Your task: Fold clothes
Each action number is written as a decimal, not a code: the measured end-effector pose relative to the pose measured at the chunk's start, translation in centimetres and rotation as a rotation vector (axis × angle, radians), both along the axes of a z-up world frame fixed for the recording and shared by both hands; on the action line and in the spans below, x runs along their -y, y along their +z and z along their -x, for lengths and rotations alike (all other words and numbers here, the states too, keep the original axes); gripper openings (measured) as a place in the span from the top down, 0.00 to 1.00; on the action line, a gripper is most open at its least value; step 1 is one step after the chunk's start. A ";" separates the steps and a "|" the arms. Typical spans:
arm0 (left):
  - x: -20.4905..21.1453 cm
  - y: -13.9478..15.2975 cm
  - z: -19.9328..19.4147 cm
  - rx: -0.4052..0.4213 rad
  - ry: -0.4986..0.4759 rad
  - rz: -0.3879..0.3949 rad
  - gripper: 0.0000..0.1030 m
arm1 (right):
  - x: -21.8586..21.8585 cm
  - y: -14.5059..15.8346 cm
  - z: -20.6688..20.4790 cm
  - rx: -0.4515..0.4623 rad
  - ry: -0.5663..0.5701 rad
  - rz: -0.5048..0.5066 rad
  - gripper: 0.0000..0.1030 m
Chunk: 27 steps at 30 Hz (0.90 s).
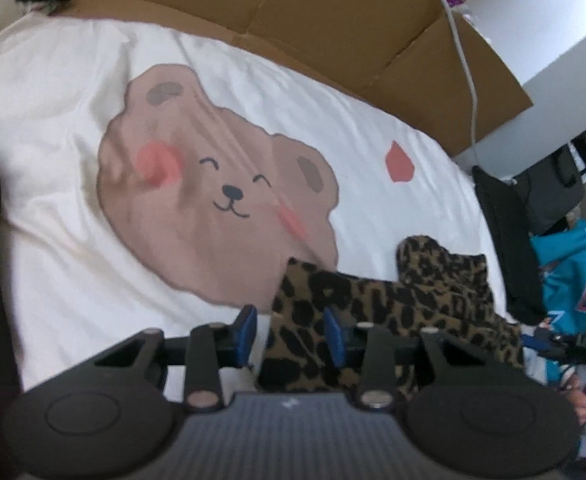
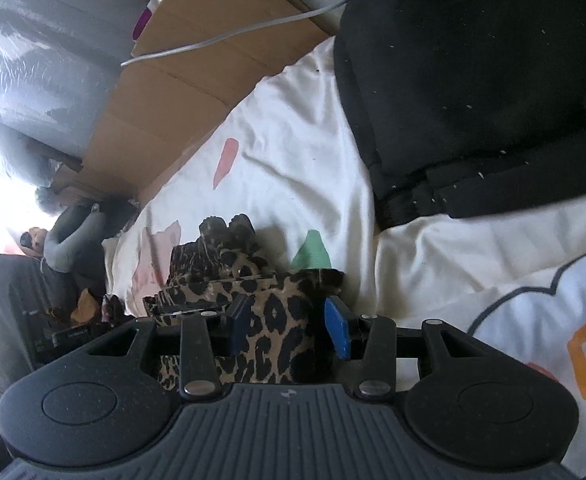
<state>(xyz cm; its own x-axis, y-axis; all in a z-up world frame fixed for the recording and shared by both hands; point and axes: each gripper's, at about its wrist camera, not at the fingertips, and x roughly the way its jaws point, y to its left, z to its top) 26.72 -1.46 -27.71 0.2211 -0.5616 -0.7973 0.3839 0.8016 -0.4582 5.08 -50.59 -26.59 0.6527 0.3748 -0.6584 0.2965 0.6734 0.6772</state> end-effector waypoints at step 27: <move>1.1 0.4 -0.9 0.044 0.052 0.042 0.99 | -1.1 1.7 -1.0 0.041 -0.053 0.103 1.00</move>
